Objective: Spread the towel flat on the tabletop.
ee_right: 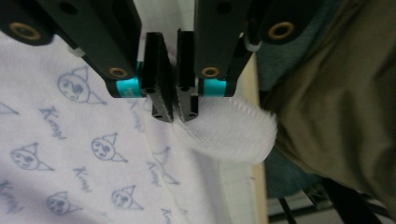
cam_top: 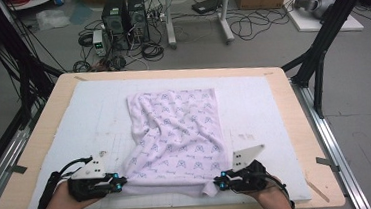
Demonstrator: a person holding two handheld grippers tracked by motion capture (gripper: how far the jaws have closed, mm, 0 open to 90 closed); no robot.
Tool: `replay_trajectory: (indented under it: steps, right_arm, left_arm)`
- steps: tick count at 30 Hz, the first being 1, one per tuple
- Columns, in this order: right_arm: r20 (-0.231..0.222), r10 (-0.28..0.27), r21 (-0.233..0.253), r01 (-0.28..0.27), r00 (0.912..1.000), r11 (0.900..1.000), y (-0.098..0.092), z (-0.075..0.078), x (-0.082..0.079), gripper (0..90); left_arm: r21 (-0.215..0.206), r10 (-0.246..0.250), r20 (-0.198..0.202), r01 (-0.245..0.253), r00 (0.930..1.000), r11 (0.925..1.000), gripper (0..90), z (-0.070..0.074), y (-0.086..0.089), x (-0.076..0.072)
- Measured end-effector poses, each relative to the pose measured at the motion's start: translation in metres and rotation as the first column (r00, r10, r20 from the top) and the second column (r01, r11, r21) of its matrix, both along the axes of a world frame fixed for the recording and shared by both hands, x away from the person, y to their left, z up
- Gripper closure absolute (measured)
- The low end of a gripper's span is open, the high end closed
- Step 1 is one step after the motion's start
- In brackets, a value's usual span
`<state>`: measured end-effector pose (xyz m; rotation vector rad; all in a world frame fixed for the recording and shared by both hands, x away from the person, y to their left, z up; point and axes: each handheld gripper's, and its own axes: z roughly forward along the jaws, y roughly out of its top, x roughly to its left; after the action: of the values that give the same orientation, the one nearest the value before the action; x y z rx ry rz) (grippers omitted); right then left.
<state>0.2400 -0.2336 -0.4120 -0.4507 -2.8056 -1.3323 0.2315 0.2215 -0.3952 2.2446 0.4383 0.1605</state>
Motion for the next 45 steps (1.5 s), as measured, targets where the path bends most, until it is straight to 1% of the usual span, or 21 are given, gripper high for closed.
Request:
replay_trajectory:
  steps: [2, 5, 8, 9, 13, 14, 15, 16, 17, 18, 19, 22, 27, 32, 35, 36, 38, 39, 41, 42, 45]
  right_arm:
    - [0.008, -0.017, 0.027, 0.017, 0.9998, 0.999, -0.006, 0.007, 0.000, 69.2]
    - [0.011, -0.065, 0.032, 0.065, 0.9978, 0.997, -0.007, 0.012, 0.011, 64.0]
    - [0.010, -0.089, -0.015, 0.090, 0.9959, 0.996, 0.004, 0.003, 0.027, 55.7]
    - [0.006, -0.094, -0.027, 0.094, 0.9955, 0.995, 0.009, -0.001, 0.032, 52.1]
    - [0.018, -0.107, -0.088, 0.108, 0.9941, 0.990, 0.027, -0.015, 0.043, 45.2]
    - [-0.011, -0.101, -0.131, 0.098, 0.9949, 0.986, 0.037, -0.023, 0.048, 46.3]
    - [-0.012, -0.090, -0.145, 0.088, 0.9958, 0.985, 0.042, -0.026, 0.049, 49.0]
    - [0.026, -0.083, -0.139, 0.086, 0.9962, 0.987, 0.043, -0.026, 0.049, 56.4]
    - [0.026, -0.083, -0.139, 0.086, 0.9962, 0.987, 0.043, -0.026, 0.049, 56.4]
    - [0.046, -0.083, -0.144, 0.089, 0.9955, 0.986, 0.044, -0.026, 0.049, 65.9]
    - [0.046, -0.083, -0.144, 0.089, 0.9955, 0.986, 0.044, -0.026, 0.049, 65.9]
    - [-0.023, -0.075, -0.114, 0.072, 0.9969, 0.991, 0.042, -0.027, 0.054, 86.0]
    - [-0.020, -0.035, -0.126, 0.033, 0.9992, 0.992, 0.043, -0.025, 0.045, 88.1]
    - [-0.018, -0.011, -0.093, 0.009, 0.9998, 0.996, 0.042, -0.019, 0.029, 88.1]
    - [-0.019, -0.003, -0.071, 0.001, 0.9998, 0.997, 0.040, -0.014, 0.020, 87.9]
    - [0.006, 0.000, -0.042, 0.000, 1.0000, 0.999, 0.036, -0.007, 0.012, 84.3]
    - [0.037, -0.013, -0.062, 0.015, 0.9992, 0.998, 0.035, -0.002, 0.011, 73.4]
    - [0.037, -0.013, -0.062, 0.015, 0.9992, 0.998, 0.035, -0.002, 0.011, 73.4]
    - [0.026, -0.038, -0.086, 0.040, 0.9989, 0.996, 0.036, -0.005, 0.019, 63.5]
    - [0.004, -0.033, -0.081, 0.033, 0.9995, 0.996, 0.037, -0.008, 0.023, 61.9]
    - [0.001, -0.023, -0.099, 0.023, 0.9997, 0.995, 0.042, -0.014, 0.026, 54.4]
  left_arm:
    - [0.005, -0.003, 0.011, 0.003, 0.9999, 1.0000, 65.5, 0.002, 0.001, 0.000]
    - [-0.013, 0.019, 0.014, -0.019, 0.9997, 0.9997, 56.4, 0.001, 0.000, 0.007]
    - [-0.014, 0.027, 0.010, -0.027, 0.9996, 0.9995, 55.6, -0.007, -0.004, 0.022]
    - [-0.001, 0.043, -0.014, -0.043, 0.9990, 0.9991, 55.6, -0.018, -0.008, 0.034]
    - [0.036, 0.050, -0.036, -0.049, 0.9981, 0.9982, 58.4, -0.034, -0.015, 0.047]
    - [0.040, 0.053, -0.047, -0.051, 0.9975, 0.9979, 63.2, -0.041, -0.019, 0.048]
    - [0.028, 0.058, -0.021, -0.057, 0.9981, 0.9980, 65.7, -0.046, -0.021, 0.048]
    - [0.028, 0.058, -0.021, -0.057, 0.9981, 0.9980, 72.0, -0.046, -0.021, 0.048]
    - [0.019, 0.069, -0.024, -0.069, 0.9973, 0.9974, 72.0, -0.046, -0.022, 0.048]
    - [0.029, 0.070, -0.015, -0.069, 0.9975, 0.9972, 81.2, -0.046, -0.022, 0.048]
    - [0.033, 0.069, -0.017, -0.069, 0.9974, 0.9971, 81.2, -0.045, -0.023, 0.048]
    - [0.043, 0.066, -0.011, -0.065, 0.9978, 0.9969, 86.9, -0.044, -0.024, 0.045]
    - [0.042, 0.061, -0.018, -0.060, 0.9980, 0.9973, 87.5, -0.040, -0.015, 0.035]
    - [0.054, 0.027, 0.014, -0.027, 0.9995, 0.9982, 87.5, -0.029, -0.006, 0.010]
    - [0.026, -0.006, 0.029, 0.005, 0.9996, 0.9997, 87.0, -0.020, 0.001, -0.006]
    - [-0.012, -0.006, 0.045, 0.007, 0.9990, 0.9999, 78.7, -0.014, 0.005, -0.012]
    - [-0.018, 0.013, 0.058, -0.012, 0.9982, 0.9998, 61.7, -0.012, 0.007, -0.012]
    - [-0.026, 0.022, 0.054, -0.021, 0.9983, 0.9995, 61.7, -0.011, 0.007, -0.009]
    - [-0.023, 0.046, 0.042, -0.045, 0.9980, 0.9987, 56.9, -0.014, 0.006, 0.006]
    - [-0.023, 0.046, 0.042, -0.045, 0.9980, 0.9987, 57.2, -0.014, 0.006, 0.006]
    - [-0.020, 0.045, 0.008, -0.045, 0.9990, 0.9988, 59.0, -0.023, -0.005, 0.019]
